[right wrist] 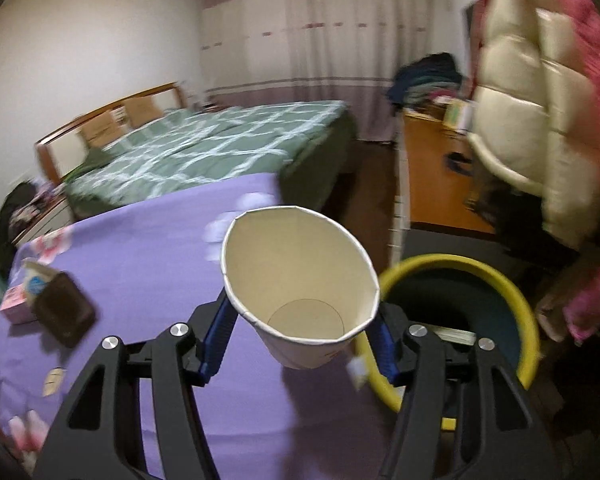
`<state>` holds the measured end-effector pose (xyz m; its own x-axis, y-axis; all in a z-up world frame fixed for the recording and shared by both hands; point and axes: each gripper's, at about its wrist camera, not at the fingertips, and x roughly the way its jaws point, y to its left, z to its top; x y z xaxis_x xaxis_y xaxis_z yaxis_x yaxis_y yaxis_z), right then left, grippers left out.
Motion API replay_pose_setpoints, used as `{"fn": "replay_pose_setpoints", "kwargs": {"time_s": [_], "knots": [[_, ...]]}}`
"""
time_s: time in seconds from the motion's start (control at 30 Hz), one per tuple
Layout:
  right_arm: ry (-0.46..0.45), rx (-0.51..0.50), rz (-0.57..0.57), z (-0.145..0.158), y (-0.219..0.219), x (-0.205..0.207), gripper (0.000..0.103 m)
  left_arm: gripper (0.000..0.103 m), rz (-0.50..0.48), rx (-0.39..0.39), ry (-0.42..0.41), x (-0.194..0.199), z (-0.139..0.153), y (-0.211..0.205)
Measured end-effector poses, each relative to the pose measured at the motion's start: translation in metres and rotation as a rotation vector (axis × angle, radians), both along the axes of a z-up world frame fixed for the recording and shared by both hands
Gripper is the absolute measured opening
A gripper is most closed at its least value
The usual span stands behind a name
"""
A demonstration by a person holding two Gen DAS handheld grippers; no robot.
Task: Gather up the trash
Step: 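Grasp the paper cup with the right tool and release it over the bin, then reach the left tool to the white yogurt cup and grasp it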
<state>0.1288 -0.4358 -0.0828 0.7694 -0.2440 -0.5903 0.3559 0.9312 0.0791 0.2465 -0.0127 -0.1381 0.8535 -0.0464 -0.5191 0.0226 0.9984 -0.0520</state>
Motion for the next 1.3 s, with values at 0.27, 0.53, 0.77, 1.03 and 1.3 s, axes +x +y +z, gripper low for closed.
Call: {"fn": "replay_pose_setpoints", "kwargs": {"time_s": [0.27,0.53,0.77,1.03,1.3], "knots": [[0.031,0.015,-0.157,-0.016,-0.063,-0.02,0.057,0.098,-0.011,0.023,-0.002,-0.001,-0.001,-0.006],[0.047,0.022,-0.199,-0.03,-0.073,-0.019,0.064,0.098,-0.023,0.039,0.003,-0.001,-0.002,-0.009],[0.041,0.024,-0.218,-0.029,-0.073,-0.023,0.067,0.098,-0.023,0.041,0.001,-0.001,-0.002,-0.01],[-0.044,0.07,-0.118,-0.022,-0.03,-0.036,0.068,0.098,-0.034,0.064,0.009,-0.001,-0.003,-0.014],[-0.09,-0.021,-0.052,-0.016,0.008,-0.035,0.069,0.098,-0.068,0.103,0.011,0.003,0.0,-0.029]]}}
